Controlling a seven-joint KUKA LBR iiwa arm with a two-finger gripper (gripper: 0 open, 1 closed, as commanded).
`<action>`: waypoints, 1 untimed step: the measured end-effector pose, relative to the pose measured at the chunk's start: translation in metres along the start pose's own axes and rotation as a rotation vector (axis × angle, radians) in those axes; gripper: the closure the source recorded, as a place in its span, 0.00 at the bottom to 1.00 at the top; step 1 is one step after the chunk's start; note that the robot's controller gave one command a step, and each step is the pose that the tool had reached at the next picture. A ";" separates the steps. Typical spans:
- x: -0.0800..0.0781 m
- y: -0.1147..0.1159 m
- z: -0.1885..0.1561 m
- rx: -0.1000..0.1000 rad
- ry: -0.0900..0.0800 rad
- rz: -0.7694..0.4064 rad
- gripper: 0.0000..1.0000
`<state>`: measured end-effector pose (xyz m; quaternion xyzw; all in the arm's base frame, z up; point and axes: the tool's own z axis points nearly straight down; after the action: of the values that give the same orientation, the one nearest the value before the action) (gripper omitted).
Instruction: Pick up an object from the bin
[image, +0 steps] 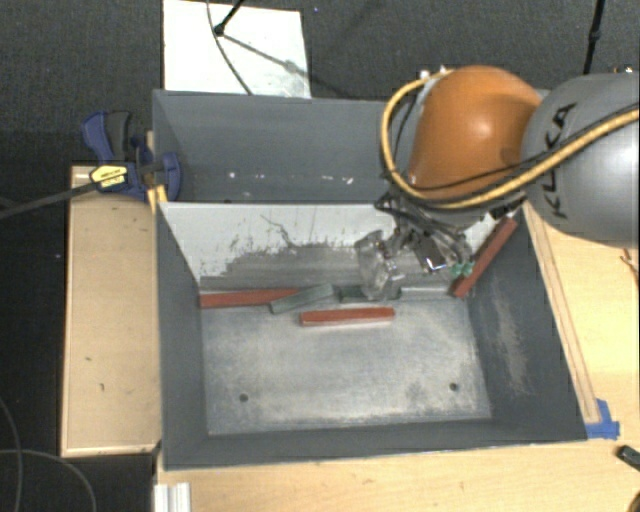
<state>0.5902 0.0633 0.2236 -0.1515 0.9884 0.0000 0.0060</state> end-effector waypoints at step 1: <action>0.024 -0.016 -0.023 -0.001 0.005 -0.039 1.00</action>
Offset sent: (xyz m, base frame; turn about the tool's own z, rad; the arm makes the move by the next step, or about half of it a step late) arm -0.0192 -0.0216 0.0208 -0.0428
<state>0.5719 0.0405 0.2466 -0.1706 0.9853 -0.0002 0.0036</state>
